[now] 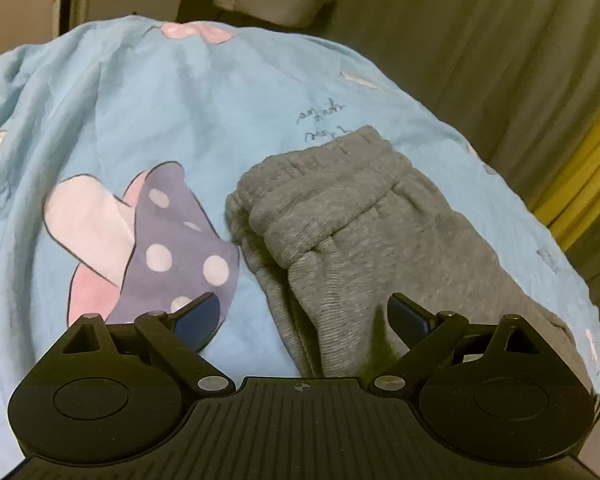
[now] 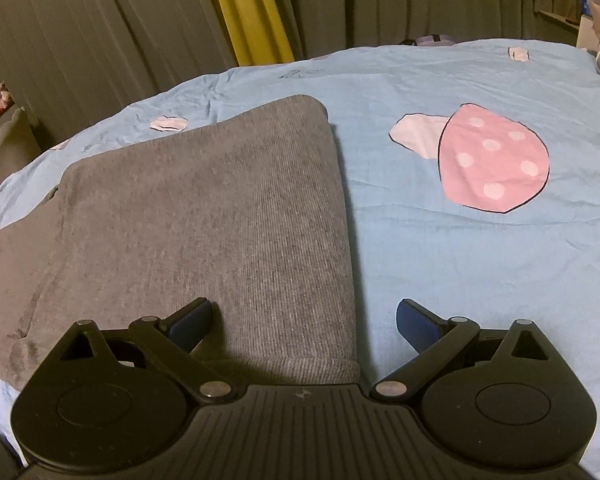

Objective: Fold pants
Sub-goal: 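Grasp the grey pant cuffs with the left tool and lift them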

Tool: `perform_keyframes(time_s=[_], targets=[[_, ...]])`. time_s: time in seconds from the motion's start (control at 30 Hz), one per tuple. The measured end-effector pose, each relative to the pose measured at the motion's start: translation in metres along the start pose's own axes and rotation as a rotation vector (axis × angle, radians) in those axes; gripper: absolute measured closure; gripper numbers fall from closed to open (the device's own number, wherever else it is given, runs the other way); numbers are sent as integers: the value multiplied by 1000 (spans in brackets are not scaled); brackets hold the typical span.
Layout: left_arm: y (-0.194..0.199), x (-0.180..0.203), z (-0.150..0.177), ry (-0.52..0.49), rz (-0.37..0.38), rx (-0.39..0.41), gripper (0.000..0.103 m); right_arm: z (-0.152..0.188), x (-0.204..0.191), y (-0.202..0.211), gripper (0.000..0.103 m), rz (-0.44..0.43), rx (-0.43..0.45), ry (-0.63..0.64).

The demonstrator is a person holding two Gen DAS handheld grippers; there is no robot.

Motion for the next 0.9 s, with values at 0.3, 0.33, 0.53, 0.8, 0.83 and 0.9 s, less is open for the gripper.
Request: perform_keyframes(time_s=[0.3,0.33,0.53,0.8,0.83,0.9], targets=[[0,3,1,8,16,-4,9,0,0,0,4,-1,-1,-3],[1,4,1,16,25,-6,10,0,0,0,4,0,-1,-2],[3,0,-1,83,76,-24,15,0,0,0,4,0,-1,-3],[-3,-20,-11,238,150,-45,30,0,0,0,4,0,-2,-3],[-5,-22,-11,257,159,-50,30,0,0,0,4,0,-2,-3],[-9,-24,-12,291,179,-52,30,1,0,0,4,1,-2,-2]])
Point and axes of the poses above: each gripper's, at about its wrist camera, not at the fingertips, and y roughly against the way its jaws point, x to its right, z to its underside, the point moved 10 cm from there along -y, roughly the way its jaws point, and after that the axes turned 8 degrees about x, right-handed, at the moved point
